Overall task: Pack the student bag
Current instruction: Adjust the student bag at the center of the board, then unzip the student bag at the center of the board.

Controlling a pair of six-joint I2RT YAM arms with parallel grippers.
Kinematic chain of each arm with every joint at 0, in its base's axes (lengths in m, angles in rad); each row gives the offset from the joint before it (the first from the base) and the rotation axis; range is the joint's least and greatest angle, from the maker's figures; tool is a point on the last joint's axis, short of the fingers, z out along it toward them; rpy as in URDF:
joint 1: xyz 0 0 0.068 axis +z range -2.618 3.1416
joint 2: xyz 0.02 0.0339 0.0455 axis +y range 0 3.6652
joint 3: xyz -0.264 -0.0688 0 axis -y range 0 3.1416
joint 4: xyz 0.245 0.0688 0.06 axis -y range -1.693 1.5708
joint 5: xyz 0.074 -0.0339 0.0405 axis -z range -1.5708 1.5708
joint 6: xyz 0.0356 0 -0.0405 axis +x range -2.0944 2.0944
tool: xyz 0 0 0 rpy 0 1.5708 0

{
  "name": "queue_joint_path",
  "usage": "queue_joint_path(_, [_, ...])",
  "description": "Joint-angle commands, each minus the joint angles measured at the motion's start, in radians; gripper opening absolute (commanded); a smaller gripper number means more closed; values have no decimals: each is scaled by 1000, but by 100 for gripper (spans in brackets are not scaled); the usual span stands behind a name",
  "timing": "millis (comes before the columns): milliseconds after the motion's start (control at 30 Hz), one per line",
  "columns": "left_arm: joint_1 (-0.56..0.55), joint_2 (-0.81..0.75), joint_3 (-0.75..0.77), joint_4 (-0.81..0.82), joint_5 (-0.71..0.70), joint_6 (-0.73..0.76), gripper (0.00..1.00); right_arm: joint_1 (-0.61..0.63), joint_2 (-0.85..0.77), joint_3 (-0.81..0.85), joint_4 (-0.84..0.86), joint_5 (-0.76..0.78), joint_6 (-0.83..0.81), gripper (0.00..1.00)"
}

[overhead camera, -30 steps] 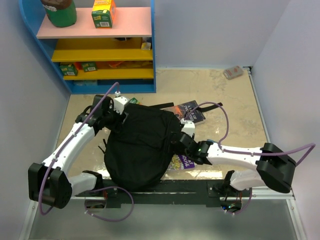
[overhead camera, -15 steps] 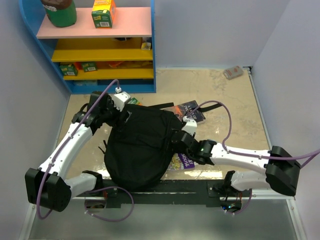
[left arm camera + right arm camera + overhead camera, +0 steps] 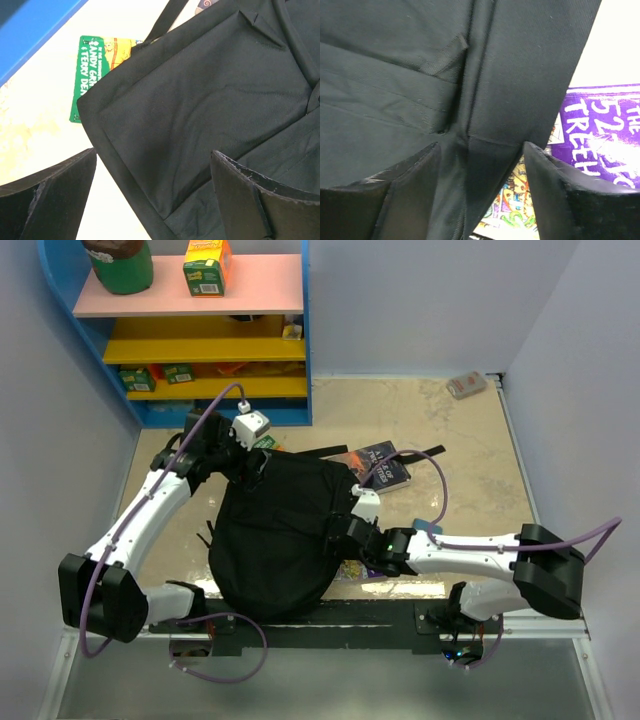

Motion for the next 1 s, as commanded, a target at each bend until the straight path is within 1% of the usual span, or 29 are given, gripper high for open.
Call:
queue_joint_path(0, [-3, -37, -12, 46, 23, 13, 99, 8, 13, -28, -1, 33, 66, 62])
queue_joint_path(33, [-4, -41, -15, 46, 23, 16, 99, 6, 14, -37, 11, 35, 64, 59])
queue_joint_path(67, [-3, -48, -21, 45, 24, 21, 99, 8, 13, -51, 16, 39, 64, 51])
queue_joint_path(133, [-3, -66, -33, 54, 30, 22, 99, 6, 11, -57, 17, 61, 55, 43])
queue_joint_path(167, [-4, -72, -43, 65, 35, 24, 99, 6, 5, -51, 11, 73, 50, 35])
queue_joint_path(233, [-4, -77, -43, 65, 59, 27, 99, 6, -16, -30, -16, 116, 21, 25])
queue_joint_path(267, [-3, -75, -35, 59, 70, 28, 99, 6, -27, -20, -28, 130, 11, 13])
queue_joint_path(333, [-4, -68, -24, 49, 95, 33, 99, 6, -71, -4, -52, 159, -26, 2])
queue_joint_path(367, [-6, -65, -17, 45, 105, 34, 99, 8, -88, 0, -59, 174, -37, 0])
queue_joint_path(500, [-4, -52, -4, 54, 191, 19, 99, 6, -147, -5, -47, 196, -120, 0])
queue_joint_path(600, [-26, -14, 16, 71, 245, -21, 99, 6, -164, -33, -21, 188, -138, 0])
queue_joint_path(667, [-84, 15, 42, 86, 239, -54, 100, 6, -165, -63, 16, 183, -138, 0])
queue_joint_path(700, [-111, 44, 49, 92, 215, -67, 100, 8, -162, -74, 33, 174, -140, 0])
queue_joint_path(733, [-172, 58, 55, 101, 198, -74, 100, 5, -159, -94, 66, 171, -140, 0])
queue_joint_path(800, [-234, 107, 66, 138, 156, -104, 100, 6, -152, -108, 94, 165, -143, 0])
queue_joint_path(833, [-284, 126, 72, 147, 147, -114, 100, 6, -148, -112, 120, 167, -146, 0])
queue_joint_path(900, [-325, 179, 88, 174, 122, -143, 100, 6, -147, -106, 134, 173, -163, 0])
queue_joint_path(967, [-355, 208, 97, 203, 128, -162, 100, 8, -148, -92, 142, 183, -177, 0])
